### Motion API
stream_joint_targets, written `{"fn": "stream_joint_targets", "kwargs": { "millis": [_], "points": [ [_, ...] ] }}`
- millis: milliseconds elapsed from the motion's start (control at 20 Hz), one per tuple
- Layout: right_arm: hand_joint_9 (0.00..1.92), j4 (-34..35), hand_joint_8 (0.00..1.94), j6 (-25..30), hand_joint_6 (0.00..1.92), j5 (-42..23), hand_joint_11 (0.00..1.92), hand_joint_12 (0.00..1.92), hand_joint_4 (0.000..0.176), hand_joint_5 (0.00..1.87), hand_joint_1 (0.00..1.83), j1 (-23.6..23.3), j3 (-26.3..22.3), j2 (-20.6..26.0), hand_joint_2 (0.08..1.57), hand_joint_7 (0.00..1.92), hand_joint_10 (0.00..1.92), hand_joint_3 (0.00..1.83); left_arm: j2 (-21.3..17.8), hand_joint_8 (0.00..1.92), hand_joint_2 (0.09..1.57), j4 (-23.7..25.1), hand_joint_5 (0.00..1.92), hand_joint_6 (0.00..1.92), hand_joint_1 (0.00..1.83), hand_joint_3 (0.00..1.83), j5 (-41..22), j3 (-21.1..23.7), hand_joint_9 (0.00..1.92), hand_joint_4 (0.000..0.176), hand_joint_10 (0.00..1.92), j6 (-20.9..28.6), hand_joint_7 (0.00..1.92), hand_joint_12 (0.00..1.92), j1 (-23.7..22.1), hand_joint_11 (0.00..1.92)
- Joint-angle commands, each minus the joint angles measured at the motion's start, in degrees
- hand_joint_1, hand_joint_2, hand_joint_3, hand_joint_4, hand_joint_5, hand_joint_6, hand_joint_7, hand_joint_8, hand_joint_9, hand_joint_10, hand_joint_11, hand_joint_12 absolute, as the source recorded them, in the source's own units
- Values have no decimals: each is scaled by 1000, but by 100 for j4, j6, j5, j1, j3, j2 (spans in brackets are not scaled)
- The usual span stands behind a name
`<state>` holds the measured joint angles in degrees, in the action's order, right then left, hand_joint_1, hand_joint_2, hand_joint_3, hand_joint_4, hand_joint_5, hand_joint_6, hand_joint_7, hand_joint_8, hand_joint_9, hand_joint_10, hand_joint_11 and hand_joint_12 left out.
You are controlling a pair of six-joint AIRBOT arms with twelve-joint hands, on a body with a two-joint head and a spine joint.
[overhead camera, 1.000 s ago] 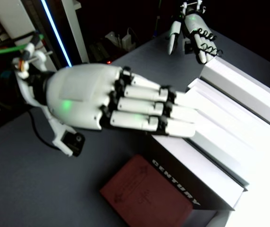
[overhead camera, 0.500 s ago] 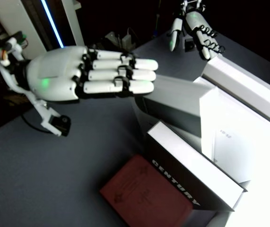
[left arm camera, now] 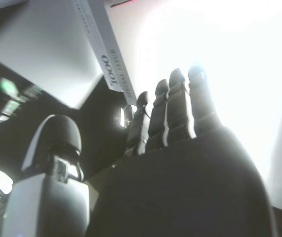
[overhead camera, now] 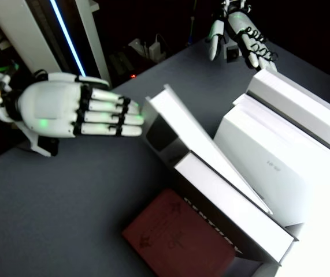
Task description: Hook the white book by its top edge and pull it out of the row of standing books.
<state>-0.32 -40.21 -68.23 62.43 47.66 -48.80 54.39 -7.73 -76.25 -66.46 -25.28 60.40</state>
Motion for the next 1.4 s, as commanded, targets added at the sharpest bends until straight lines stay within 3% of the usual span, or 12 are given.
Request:
{"fn": "stream_joint_targets", "kwargs": {
  "millis": [0, 350, 450, 550, 700, 750, 800, 850, 950, 1050, 1100, 1350],
  "points": [
    [409, 20, 57, 143, 650, -734, 0, 1565, 0, 499, 275, 4, -22, -16, 1447, 553, 359, 0, -34, 0, 1359, -100, 0, 0, 300, 1, -759, 10, 0, 22, 0, 15, 0, 0, -13, 0],
    [257, 172, 154, 215, 923, -1383, 3, 1676, 0, 366, 157, 93, -57, 110, 1535, 727, 985, 6, -33, 0, 1352, -130, 0, 0, 303, 0, -806, 16, 0, 40, 0, 14, 0, 0, -9, 0],
    [195, 430, 111, -89, 807, -1679, 0, 1571, 0, 200, 3, 120, -127, 267, 1570, 521, 859, 22, -32, 0, 1350, -150, 0, 0, 347, 0, -842, 18, 0, 0, 0, 8, 0, 0, 7, 0],
    [40, 722, 55, -253, 793, -1946, 0, 1527, 0, 57, 1, 190, -131, 364, 1571, 395, 862, 86, -33, 0, 1345, -174, 0, 0, 371, 0, -884, 35, 0, 9, 0, 3, 0, 0, 42, 0],
    [1, 1202, 50, -530, 536, -2348, 0, 1540, 0, 1, 0, 375, -167, 461, 1559, 164, 458, 71, -38, 0, 1355, -209, 0, 0, 360, 2, -946, 56, 0, 11, 0, -21, 0, 0, 77, 0],
    [0, 1364, 9, -600, 254, -2478, 0, 1093, 0, 0, 0, 449, -180, 499, 1562, 32, 91, 32, -41, 0, 1352, -227, 0, 0, 339, 1, -980, 66, 0, 13, 0, -34, 0, 0, 86, 0],
    [0, 1522, 1, -652, 70, -2593, 0, 367, 0, 8, 0, 525, -193, 538, 1548, 6, 17, 10, -45, 0, 1345, -251, 0, 0, 334, 0, -1026, 79, 0, 39, 0, -45, 0, 0, 97, 0],
    [0, 1696, 0, -692, 13, -2702, 0, 73, 0, 1, 6, 609, -202, 573, 1545, 0, 3, 5, -52, 0, 1330, -283, 0, 0, 328, 0, -1066, 94, 0, 55, 0, -66, 0, 0, 109, 0],
    [0, 1983, 0, -734, 0, -2945, 0, 2, 0, 0, 9, 760, -210, 631, 1496, 0, 0, 0, -73, 0, 1311, -329, 0, 0, 198, 0, -1166, 116, 0, 83, 0, -95, 0, 0, 129, 0],
    [0, 2110, 0, -779, 0, -3111, 0, 0, 0, 0, 24, 809, -221, 702, 1482, 0, 0, 0, -116, 0, 1296, -382, 0, 0, 177, 0, -1277, 164, 0, 170, 0, -177, 0, 0, 145, 0],
    [0, 2121, 0, -797, 0, -3186, 0, 0, 20, 0, 6, 809, -221, 727, 1470, 0, 0, 0, -132, 0, 1305, -431, 0, 0, 219, 0, -1375, 188, 0, 163, 0, -204, 0, 0, 175, 0],
    [0, 2137, 0, -830, 0, -3276, 0, 0, 0, 0, 23, 745, -219, 864, 1501, 0, 0, 0, -170, 0, 1327, -619, 0, 0, 233, 6, -1804, 233, 0, 174, 0, -218, 0, 0, 300, 0]
  ]
}}
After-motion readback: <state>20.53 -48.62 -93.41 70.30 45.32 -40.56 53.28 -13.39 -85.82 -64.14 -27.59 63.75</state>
